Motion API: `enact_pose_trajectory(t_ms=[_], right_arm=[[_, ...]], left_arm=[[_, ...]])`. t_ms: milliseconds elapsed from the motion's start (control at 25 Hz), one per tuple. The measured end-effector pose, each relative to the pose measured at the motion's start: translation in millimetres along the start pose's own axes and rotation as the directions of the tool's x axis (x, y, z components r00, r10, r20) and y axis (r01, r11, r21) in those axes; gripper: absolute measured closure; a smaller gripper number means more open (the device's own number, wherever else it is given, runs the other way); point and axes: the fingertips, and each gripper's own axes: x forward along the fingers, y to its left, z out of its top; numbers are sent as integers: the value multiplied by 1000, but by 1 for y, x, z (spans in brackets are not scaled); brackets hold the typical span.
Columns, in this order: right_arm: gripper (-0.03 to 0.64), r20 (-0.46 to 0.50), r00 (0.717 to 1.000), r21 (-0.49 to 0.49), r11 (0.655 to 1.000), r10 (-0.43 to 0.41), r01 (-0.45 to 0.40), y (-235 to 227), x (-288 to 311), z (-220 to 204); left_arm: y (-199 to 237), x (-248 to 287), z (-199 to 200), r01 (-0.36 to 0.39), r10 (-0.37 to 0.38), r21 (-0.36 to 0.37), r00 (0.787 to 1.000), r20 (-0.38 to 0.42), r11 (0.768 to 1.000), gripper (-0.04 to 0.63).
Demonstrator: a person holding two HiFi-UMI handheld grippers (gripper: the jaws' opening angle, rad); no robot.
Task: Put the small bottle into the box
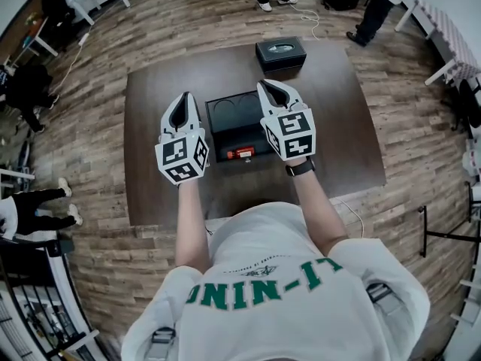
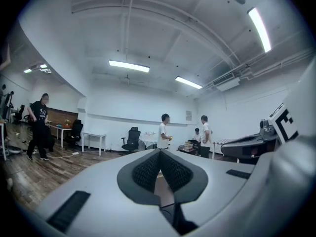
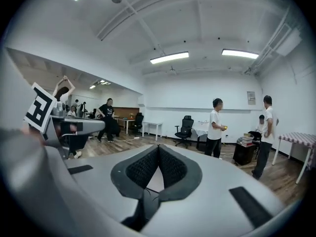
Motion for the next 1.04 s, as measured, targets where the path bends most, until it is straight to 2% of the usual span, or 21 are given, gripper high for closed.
enact_pose_trajectory(t_ms=[200, 680, 1040], right_arm=[[603, 43, 998, 2, 999, -38, 38, -1, -12, 14], [603, 87, 996, 50, 999, -5, 0, 10, -29, 18], [603, 67, 997, 45, 998, 39, -42, 46, -29, 17]], left_arm=[[-7, -4, 7, 9, -9, 14, 1000, 4, 1000, 584], [-14, -19, 10, -11, 11, 53, 1000, 2, 999, 584], [4, -48, 4, -28, 29, 51, 999, -21, 998, 584]])
